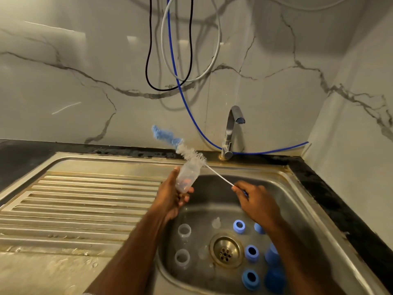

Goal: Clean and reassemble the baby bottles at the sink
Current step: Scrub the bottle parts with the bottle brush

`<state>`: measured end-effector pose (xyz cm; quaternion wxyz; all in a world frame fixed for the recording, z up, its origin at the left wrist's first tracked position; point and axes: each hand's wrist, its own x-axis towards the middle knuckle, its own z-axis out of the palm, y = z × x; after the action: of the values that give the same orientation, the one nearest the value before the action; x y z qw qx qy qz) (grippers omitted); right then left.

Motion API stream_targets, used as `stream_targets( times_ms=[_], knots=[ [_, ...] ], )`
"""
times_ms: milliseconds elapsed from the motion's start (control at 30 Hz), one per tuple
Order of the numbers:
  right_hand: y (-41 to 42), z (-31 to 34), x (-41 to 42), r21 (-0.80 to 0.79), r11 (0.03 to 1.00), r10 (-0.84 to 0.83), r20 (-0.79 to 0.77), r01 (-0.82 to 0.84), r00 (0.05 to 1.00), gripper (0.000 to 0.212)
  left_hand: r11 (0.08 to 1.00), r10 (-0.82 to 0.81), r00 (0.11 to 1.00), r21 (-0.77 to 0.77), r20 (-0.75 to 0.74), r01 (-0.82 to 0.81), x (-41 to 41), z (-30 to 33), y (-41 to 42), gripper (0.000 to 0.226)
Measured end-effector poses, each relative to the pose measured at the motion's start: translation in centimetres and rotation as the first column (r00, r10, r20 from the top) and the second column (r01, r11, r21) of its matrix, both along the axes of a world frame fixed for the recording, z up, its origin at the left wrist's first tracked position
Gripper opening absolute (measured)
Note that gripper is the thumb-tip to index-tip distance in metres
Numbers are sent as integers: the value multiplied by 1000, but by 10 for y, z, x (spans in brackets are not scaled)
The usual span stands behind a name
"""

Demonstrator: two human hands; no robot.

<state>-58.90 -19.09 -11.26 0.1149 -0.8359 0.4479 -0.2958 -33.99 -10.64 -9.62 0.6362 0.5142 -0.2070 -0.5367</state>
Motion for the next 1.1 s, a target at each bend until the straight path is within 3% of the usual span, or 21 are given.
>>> stream_targets(
  times_ms=[133, 233, 333, 433, 533, 600, 667, 800, 867, 933, 1100],
  knots=[
    [-3, 1, -6, 39, 999, 18, 20, -18, 1000, 18, 998, 38, 991, -38, -127, -43, 15, 1, 1, 63],
    [-7, 1, -18, 105, 994, 41, 22, -43, 999, 17, 999, 34, 993, -34, -117, -38, 21, 2, 4, 64],
    [0, -1, -1, 54, 998, 34, 12, -34, 999, 20, 999, -42, 996, -31, -79, 40, 1, 3, 3, 61],
    [2, 1, 4, 16, 1000, 13, 44, -13, 999, 20, 997, -60, 986, -50, -155, 53, -1, 6, 3, 62],
    [-6, 3, -17, 96, 993, 60, 41, -63, 997, 17, 997, -38, 977, -80, -211, 22, 15, 7, 6, 64],
    [-6, 2, -20, 122, 989, 77, 34, -81, 996, 14, 997, -30, 992, -72, -123, 21, 15, 5, 6, 62],
    [-3, -2, -9, 85, 995, 53, 6, -53, 999, 14, 996, -17, 998, -83, 59, 22, 4, 1, 3, 59],
    [-1, -4, 1, 55, 998, 15, -12, -15, 1000, 17, 976, 125, 918, -212, 378, -46, -2, -8, 1, 52],
    [-4, -2, -10, 102, 995, 21, -16, -19, 1000, 18, 955, 257, 799, -268, 544, -125, 8, -12, 1, 46],
    [-3, 1, -15, 154, 988, 27, -33, -21, 999, 21, 926, 364, 591, -349, 720, -145, 14, -15, -2, 47],
    [12, 2, 15, 92, 995, -28, -117, 39, 993, 22, 914, 401, 97, -405, 911, 15, -2, -14, -9, 60]
  ],
)
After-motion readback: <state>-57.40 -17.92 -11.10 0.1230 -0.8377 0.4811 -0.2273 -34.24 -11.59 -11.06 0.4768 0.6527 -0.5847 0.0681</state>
